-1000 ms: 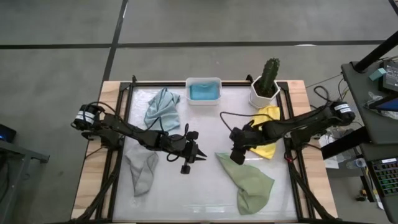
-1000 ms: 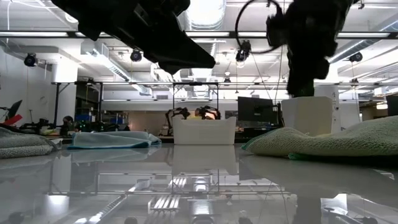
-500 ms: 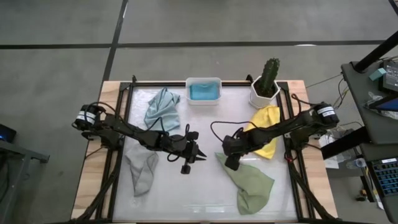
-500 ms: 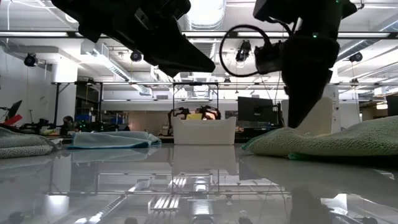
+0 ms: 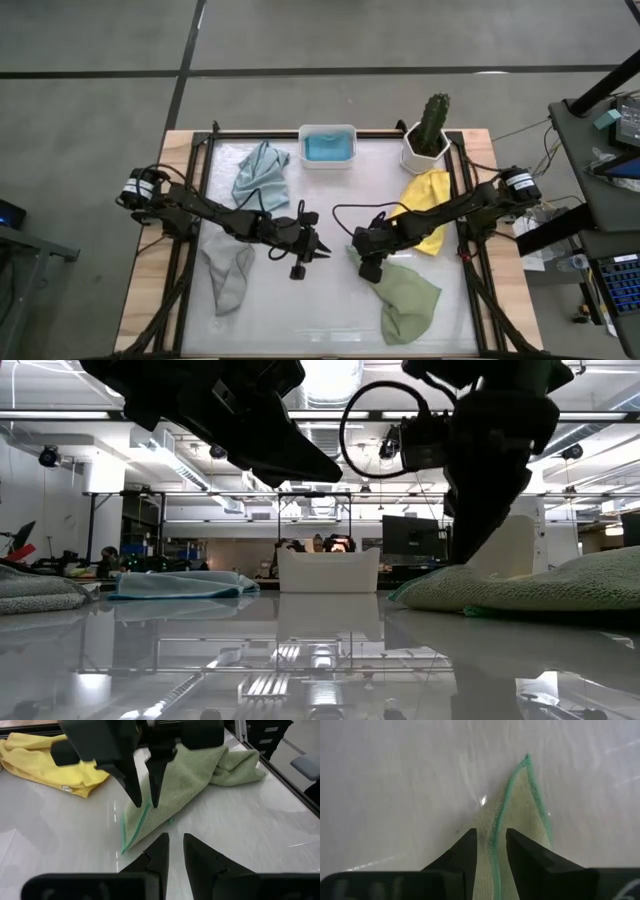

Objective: Fold microfiber towels
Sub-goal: Fold the green cloth

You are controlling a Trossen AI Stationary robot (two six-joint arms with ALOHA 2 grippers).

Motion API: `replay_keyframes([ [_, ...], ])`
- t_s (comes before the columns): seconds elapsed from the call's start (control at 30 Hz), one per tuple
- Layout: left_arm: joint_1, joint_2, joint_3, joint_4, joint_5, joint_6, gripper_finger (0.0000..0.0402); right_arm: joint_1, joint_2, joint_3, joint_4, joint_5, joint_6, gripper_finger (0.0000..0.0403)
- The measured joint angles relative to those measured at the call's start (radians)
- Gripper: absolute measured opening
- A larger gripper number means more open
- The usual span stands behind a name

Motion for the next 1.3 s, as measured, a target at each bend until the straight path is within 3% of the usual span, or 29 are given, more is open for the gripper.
replay_keyframes([
  [0.27,0.001,0.0,-0.002,0.006,0.0,0.0,0.0043,0.004,0.06,0.0,0.035,-0.046,-0.069,0.0085],
  [0.43,0.001,0.0,-0.002,0.006,0.0,0.0,0.0043,0.009,0.06,0.0,0.055,-0.047,-0.107,0.0021],
  [0.53,0.001,0.0,-0.002,0.006,-0.001,0.001,0.0043,0.018,0.051,0.0,0.086,-0.048,-0.149,0.001],
  [0.9,0.022,-0.049,-0.001,0.011,-0.033,0.053,0.0043,0.023,-0.127,0.023,0.107,-0.047,-0.412,0.0008],
  [1.0,0.042,-0.099,0.0,0.006,-0.031,0.071,0.0043,0.023,-0.159,0.052,0.108,-0.099,-0.529,0.0008],
  [1.17,0.087,-0.173,0.0,0.015,0.068,0.072,0.0056,0.023,-0.172,0.115,0.108,-0.175,-0.659,0.0008],
  [1.3,0.117,-0.193,0.0,0.039,0.219,0.072,0.0103,0.023,-0.172,0.154,0.105,-0.204,-0.732,0.0008],
])
